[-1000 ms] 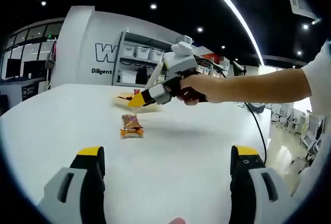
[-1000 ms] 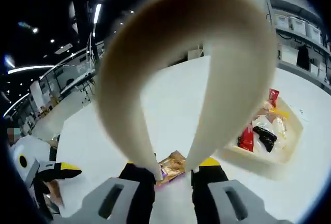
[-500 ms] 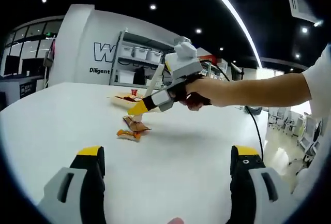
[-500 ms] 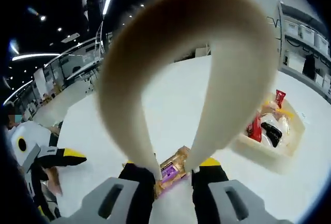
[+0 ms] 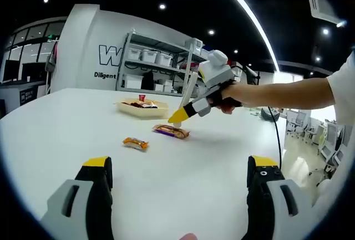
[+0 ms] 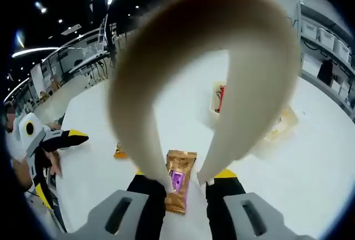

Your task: Place the target food into the container with the food tongs after gripping and lifting it, then release it inside without dropping or visibly crushing the food.

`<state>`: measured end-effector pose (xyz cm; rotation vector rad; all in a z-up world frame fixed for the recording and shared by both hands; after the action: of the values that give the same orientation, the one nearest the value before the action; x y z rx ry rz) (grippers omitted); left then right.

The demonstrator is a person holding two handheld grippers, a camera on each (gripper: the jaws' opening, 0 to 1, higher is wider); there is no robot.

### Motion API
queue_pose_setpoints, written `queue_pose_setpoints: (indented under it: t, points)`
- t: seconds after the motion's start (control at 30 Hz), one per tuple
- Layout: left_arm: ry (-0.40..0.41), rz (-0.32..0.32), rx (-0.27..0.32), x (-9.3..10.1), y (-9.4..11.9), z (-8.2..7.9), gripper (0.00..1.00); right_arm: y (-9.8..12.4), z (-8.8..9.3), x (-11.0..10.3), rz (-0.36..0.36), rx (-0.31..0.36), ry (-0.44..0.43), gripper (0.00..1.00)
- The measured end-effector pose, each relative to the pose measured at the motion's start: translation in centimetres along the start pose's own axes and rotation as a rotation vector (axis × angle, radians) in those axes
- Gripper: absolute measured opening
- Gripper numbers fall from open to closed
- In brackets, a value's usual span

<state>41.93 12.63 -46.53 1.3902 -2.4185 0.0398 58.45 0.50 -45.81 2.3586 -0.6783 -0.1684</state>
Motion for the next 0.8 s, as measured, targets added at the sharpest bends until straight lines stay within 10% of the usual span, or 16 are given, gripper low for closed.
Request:
queue_pose_setpoints:
  t: [0.8]
  points:
    - [-0.008,0.001,-0.023,0.1,0.0,0.2,0.99,-0.1,1.1,1.1,0.072,0.021,0.031,0.26]
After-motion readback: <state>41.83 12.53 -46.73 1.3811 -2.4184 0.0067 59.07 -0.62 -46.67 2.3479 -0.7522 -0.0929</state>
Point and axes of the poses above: the point that each gripper's makers call its tool centre point, and the gripper's own axes: y roughly backward along the fingers, x roughly to its right, z roughly out of its underside, the point moved 3 cm from there along y, roughly backward along the fingers, and after that the axes turned 8 degrees about y, right-handed, at the moved point
